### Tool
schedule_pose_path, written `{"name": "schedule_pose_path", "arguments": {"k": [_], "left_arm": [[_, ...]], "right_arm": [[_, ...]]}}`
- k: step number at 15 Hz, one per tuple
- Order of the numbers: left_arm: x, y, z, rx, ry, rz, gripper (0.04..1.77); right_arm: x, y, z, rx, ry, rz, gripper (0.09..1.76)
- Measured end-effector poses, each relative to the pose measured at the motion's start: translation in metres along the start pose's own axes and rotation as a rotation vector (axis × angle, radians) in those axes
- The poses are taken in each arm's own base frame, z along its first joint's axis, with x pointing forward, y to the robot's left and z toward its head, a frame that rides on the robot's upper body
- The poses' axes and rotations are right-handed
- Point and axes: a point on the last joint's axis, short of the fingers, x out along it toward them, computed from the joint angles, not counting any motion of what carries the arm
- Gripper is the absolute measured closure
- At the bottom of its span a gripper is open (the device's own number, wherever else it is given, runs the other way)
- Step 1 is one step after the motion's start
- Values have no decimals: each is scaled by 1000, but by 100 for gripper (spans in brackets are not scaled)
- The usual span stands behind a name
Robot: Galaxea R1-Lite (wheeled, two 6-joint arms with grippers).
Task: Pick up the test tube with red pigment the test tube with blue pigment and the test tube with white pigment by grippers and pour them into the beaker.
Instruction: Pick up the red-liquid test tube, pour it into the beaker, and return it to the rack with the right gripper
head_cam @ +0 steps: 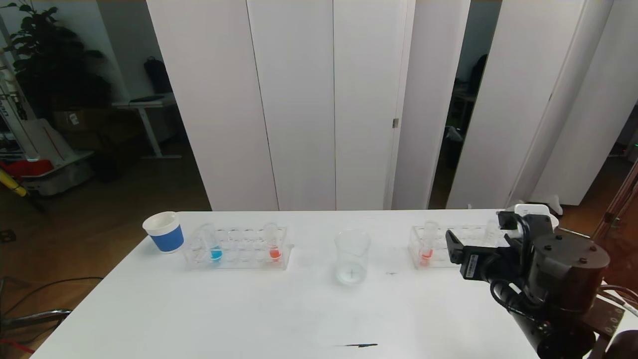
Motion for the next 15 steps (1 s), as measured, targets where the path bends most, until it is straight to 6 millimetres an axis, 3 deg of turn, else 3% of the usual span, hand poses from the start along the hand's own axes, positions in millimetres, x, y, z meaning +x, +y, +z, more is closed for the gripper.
{"name": "schedule_pose_path", "arguments": {"k": [8,15], "left_arm": [[0,0,0,0,0,0,6],[0,0,0,0,0,0,6]], "right_arm": [[58,31,-24,-45,17,0,10],[93,32,-36,-45,41,22,10]]}}
